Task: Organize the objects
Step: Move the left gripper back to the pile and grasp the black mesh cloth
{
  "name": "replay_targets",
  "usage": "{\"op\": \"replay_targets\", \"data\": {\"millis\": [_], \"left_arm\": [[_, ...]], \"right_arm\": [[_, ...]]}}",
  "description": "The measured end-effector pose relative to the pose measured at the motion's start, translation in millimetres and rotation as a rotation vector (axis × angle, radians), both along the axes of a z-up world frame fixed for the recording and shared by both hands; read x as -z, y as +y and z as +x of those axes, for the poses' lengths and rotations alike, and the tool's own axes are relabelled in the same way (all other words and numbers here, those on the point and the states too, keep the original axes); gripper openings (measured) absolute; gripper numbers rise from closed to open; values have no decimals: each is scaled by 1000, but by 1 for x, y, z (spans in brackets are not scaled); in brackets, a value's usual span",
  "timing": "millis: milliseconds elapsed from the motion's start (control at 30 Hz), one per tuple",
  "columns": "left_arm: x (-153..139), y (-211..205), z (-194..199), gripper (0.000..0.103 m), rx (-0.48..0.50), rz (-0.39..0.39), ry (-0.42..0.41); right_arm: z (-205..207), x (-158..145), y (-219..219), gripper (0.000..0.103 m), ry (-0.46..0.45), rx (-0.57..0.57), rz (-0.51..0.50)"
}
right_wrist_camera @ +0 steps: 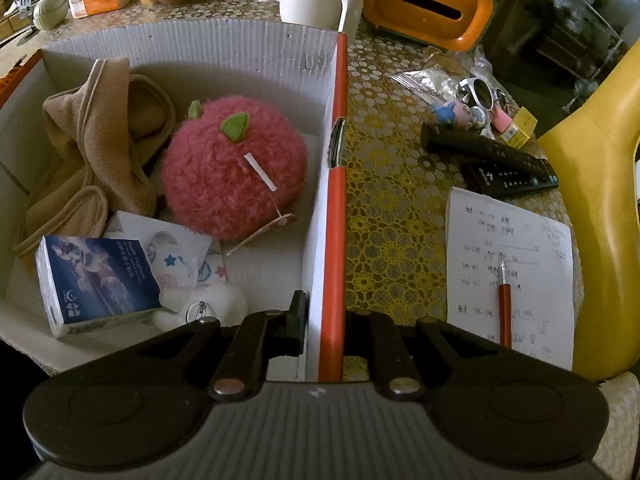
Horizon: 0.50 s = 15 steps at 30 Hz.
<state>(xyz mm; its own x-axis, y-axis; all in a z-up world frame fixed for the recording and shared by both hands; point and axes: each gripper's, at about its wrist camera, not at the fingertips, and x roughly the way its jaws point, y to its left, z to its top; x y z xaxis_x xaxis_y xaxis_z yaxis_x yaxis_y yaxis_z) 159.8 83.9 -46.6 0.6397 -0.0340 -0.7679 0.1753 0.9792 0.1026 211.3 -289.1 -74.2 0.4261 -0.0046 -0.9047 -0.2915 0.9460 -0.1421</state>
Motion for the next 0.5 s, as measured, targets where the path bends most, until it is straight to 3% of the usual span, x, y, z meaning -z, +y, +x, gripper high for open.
{"op": "replay_targets", "data": {"millis": [367, 500], "left_arm": [[39, 10, 3, 94, 20, 29, 51], [51, 12, 9, 86, 2, 29, 74]], "right_arm": [[1, 0, 3, 13, 4, 6, -11], [1, 1, 3, 13, 3, 10, -10]]}}
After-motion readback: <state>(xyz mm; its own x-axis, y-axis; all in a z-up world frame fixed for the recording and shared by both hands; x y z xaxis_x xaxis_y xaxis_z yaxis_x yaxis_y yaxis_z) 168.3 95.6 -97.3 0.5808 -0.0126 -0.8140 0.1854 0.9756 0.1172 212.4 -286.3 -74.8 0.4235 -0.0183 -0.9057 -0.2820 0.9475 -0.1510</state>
